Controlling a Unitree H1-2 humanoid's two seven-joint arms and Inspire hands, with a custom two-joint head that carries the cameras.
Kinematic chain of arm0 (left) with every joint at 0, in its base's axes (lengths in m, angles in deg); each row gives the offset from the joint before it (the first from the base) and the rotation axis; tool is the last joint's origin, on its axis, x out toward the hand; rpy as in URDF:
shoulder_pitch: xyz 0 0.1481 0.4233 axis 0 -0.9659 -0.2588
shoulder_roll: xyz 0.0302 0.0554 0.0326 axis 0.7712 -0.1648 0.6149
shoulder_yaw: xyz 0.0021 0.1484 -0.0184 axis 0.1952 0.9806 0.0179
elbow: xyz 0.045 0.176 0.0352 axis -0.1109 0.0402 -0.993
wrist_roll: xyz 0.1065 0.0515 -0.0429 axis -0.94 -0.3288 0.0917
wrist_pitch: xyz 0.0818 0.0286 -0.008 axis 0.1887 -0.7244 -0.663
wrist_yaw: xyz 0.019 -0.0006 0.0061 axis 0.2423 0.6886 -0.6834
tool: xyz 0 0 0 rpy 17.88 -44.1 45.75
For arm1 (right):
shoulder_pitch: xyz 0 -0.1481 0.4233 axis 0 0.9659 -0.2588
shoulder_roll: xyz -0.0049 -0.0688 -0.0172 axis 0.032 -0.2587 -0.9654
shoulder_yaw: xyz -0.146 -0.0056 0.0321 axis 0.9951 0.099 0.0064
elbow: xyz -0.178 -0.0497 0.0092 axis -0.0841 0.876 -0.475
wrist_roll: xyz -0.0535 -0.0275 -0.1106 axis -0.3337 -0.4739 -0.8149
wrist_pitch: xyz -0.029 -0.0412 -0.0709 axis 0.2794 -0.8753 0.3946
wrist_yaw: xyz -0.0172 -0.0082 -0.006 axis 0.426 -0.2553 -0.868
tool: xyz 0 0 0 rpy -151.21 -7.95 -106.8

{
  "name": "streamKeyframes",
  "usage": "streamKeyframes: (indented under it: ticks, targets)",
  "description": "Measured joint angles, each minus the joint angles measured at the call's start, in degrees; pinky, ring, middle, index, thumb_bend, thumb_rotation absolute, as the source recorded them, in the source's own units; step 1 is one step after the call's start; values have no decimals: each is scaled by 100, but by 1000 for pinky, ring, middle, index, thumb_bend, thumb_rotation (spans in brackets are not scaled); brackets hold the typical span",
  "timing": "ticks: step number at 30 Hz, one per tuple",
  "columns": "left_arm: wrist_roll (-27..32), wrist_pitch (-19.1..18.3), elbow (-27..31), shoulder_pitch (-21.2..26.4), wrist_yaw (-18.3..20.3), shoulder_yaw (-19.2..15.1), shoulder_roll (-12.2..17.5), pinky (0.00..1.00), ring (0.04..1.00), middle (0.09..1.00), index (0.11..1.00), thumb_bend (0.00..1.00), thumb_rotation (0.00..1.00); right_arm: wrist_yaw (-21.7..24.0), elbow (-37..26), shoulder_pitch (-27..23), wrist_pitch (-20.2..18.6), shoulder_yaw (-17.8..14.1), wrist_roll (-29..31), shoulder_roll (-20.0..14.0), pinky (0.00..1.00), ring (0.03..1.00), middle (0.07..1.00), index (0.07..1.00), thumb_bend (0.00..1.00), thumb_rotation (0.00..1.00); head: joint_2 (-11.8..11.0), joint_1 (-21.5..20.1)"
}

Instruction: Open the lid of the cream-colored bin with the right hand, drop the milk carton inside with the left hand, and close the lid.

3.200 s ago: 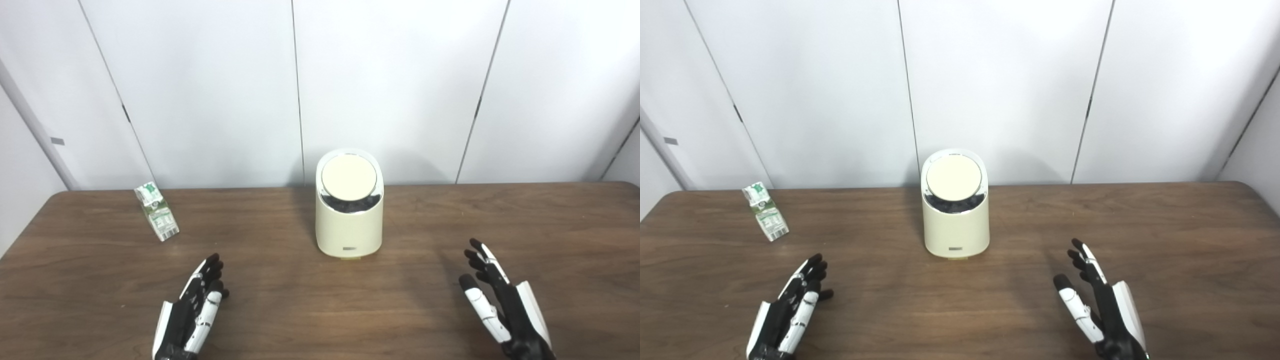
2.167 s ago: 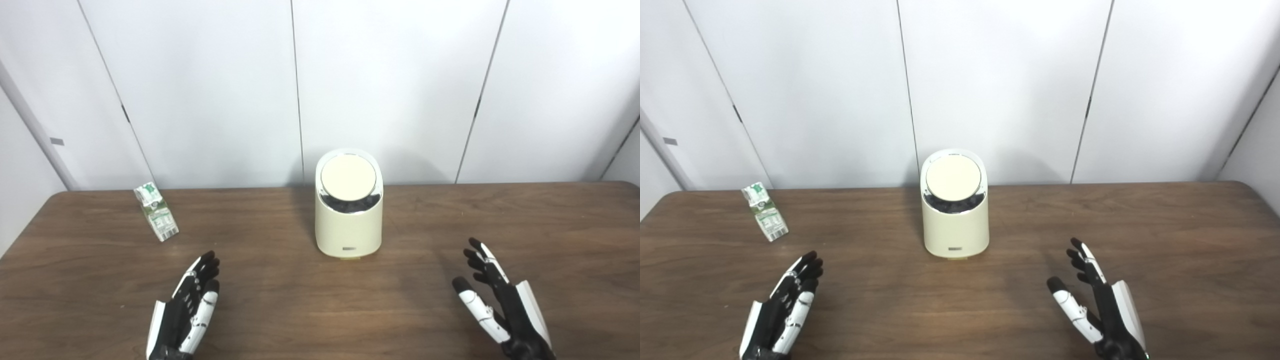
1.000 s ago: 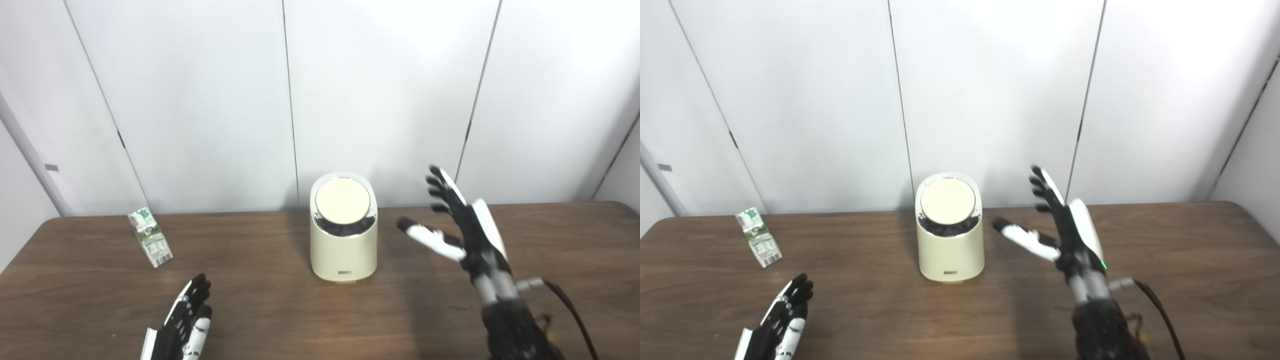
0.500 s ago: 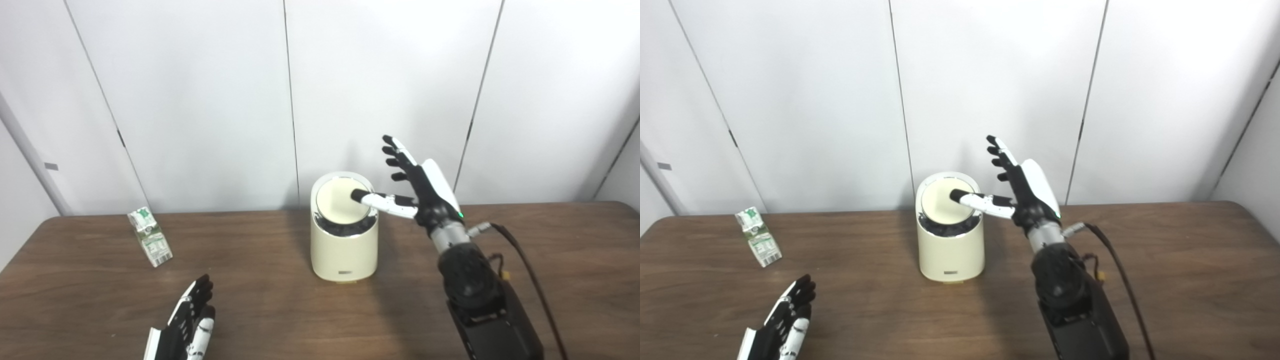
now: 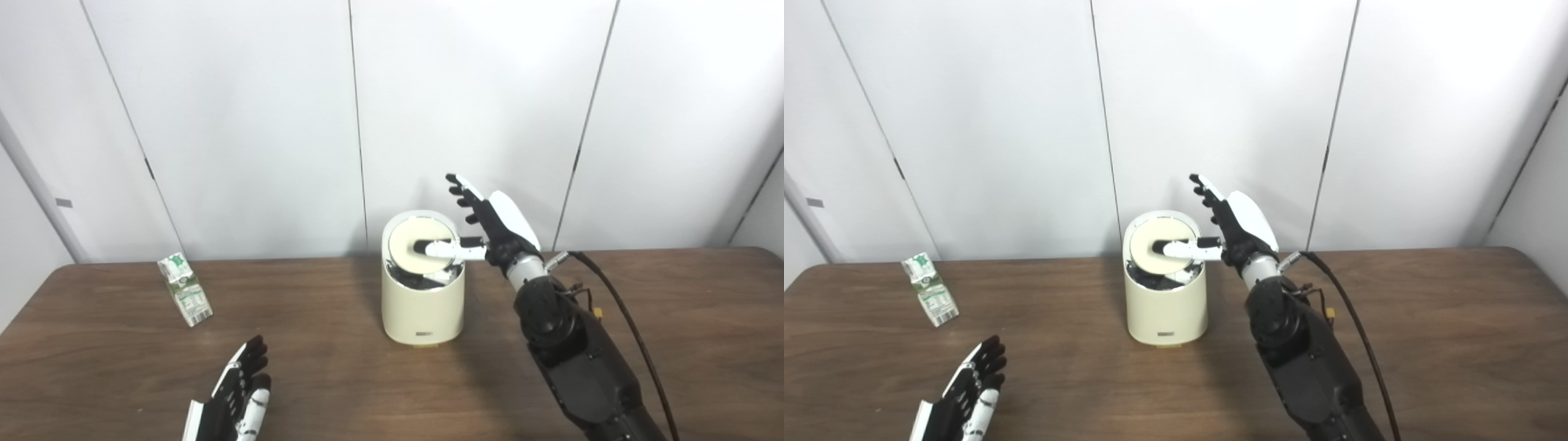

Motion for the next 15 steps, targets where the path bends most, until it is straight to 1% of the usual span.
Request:
streamKeyframes:
  ticks: [3,8,15]
  targets:
    - [-57,-1,0,-4,-11,0,-8,840,868,890,922,286,670,-5,68,-25,76,97,-29,-38,755,863,890,927,735,394,26,-9]
    - [-61,-1,8,-2,-12,0,-17,839,870,890,922,282,670,-7,35,-38,117,120,-33,-29,765,870,897,932,733,328,62,-18]
    - [-50,-2,14,-6,-9,-3,-17,851,883,892,926,273,659,-27,-70,-41,161,155,-129,-30,755,861,886,923,774,267,79,-44]
